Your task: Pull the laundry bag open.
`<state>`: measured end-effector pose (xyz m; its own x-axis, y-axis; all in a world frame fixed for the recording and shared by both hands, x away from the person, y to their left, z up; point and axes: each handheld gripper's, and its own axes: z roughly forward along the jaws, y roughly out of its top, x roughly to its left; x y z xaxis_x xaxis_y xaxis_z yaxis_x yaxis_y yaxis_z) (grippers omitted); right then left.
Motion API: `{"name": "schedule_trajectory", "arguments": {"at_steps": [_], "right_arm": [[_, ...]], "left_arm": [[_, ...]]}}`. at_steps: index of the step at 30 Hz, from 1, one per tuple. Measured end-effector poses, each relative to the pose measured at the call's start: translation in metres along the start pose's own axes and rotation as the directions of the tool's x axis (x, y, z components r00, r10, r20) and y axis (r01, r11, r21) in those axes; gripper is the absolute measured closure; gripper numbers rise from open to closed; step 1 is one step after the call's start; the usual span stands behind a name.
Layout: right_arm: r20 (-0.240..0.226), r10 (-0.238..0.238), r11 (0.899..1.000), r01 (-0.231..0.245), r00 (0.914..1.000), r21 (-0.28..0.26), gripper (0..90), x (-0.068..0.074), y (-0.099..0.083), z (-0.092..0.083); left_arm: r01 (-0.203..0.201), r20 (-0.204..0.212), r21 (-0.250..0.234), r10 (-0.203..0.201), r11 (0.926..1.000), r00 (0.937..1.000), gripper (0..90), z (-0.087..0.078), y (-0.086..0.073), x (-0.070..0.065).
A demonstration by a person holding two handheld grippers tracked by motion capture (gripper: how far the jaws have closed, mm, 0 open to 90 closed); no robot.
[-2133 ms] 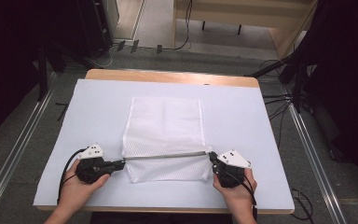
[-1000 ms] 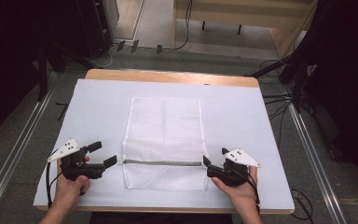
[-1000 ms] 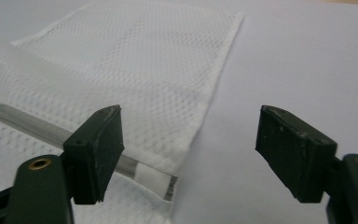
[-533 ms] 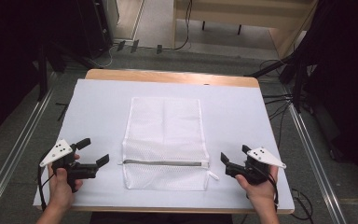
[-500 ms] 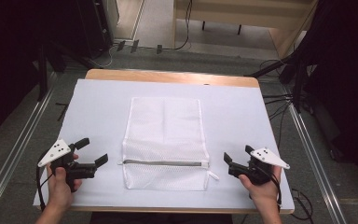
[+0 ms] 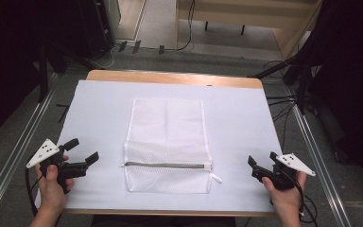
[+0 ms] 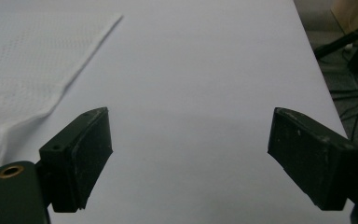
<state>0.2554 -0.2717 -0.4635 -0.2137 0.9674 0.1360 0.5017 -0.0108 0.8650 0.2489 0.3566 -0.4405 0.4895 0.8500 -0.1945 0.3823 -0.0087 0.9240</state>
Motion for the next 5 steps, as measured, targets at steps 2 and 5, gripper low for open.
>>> {"name": "schedule_trajectory", "arguments": {"at_steps": [2,5], "right_arm": [[-0.011,0.041,0.999,-0.041,0.9991,0.008,14.0,-0.006,-0.0032,0.0022],[-0.012,0.051,0.999,-0.05,0.9986,0.014,14.1,-0.0063,-0.0038,0.0034]], "left_arm": [[0.003,0.005,0.006,-0.003,1.0,1.0,0.0,0.0005,-0.0002,0.0009],[0.002,0.007,0.009,-0.002,1.0,1.0,0.0,0.002,-0.0001,0.0003]]}}
